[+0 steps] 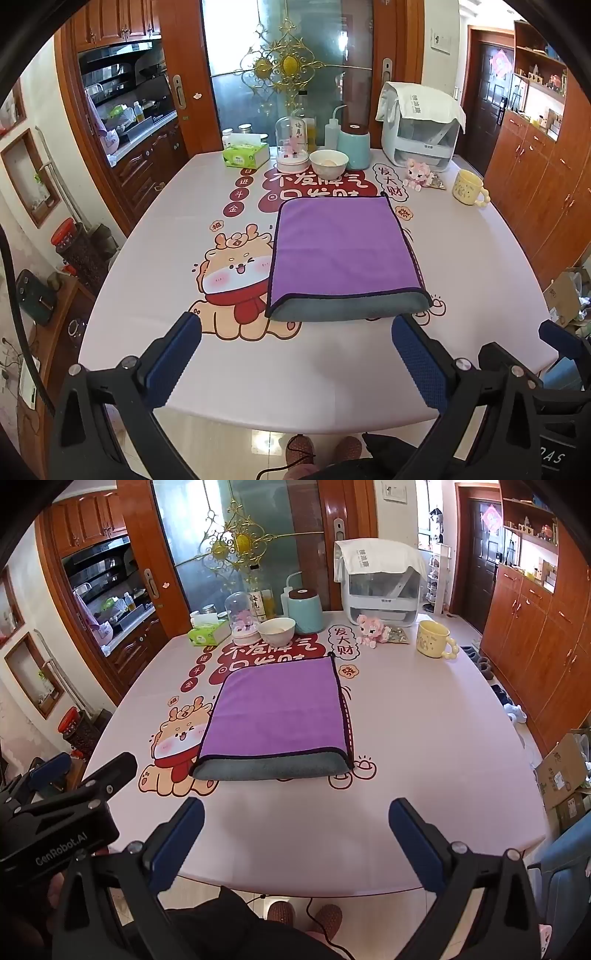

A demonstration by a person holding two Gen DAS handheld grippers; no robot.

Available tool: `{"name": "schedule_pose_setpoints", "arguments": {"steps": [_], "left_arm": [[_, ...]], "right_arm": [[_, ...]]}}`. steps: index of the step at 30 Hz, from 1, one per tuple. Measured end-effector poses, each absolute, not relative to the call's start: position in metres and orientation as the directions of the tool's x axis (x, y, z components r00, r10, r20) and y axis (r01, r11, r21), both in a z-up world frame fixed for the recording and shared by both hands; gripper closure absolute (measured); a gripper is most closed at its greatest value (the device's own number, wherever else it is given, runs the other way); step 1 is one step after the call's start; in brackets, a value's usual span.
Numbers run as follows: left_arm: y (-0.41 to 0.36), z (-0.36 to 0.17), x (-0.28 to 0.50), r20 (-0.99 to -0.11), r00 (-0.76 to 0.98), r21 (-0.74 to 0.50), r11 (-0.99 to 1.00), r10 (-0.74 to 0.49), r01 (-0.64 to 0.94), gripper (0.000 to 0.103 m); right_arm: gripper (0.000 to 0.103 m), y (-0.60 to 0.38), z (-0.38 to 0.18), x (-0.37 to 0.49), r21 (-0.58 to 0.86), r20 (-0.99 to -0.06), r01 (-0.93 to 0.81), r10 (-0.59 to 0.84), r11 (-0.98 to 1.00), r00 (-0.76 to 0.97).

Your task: Fold towel

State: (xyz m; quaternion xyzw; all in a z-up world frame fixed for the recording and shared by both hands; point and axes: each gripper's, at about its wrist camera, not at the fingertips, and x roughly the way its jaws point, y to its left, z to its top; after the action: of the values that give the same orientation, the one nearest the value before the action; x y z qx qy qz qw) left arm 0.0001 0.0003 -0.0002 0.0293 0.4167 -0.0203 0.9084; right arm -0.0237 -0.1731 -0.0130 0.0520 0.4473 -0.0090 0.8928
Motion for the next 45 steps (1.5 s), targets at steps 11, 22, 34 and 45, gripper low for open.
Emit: {"name": "schedule_pose_setpoints", "arguments": {"steps": [11, 22, 34, 45], "left_arm": [[0.001, 0.000, 0.001, -0.757, 0.653, 0.036, 0.997, -0.015, 0.065, 0.001], [0.001, -0.002, -0.002, -0.755, 0.655, 0.036, 0.997, -0.015, 0.065, 0.001], [0.004, -0.002, -0.003, -0.754, 0.656, 0.037, 0.998, -0.010, 0.057, 0.001], [0.013, -0.002, -0.007, -0.765, 0.644, 0.046, 0.998, 0.012, 0.036, 0.001]], "right_arm": [[0.003, -0.173, -0.013, -0.024, 0.088, -0.799, 0.062, 0.033, 0.994, 0.601], [0.003, -0.172, -0.014, -0.026, 0.090, -0.799, 0.063, 0.034, 0.994, 0.600], [0.003, -0.170, -0.011, -0.031, 0.085, -0.798, 0.069, 0.026, 0.994, 0.602], [0.003, -0.168, -0.013, -0.035, 0.071, -0.805, 0.098, -0.001, 0.993, 0.594]]}}
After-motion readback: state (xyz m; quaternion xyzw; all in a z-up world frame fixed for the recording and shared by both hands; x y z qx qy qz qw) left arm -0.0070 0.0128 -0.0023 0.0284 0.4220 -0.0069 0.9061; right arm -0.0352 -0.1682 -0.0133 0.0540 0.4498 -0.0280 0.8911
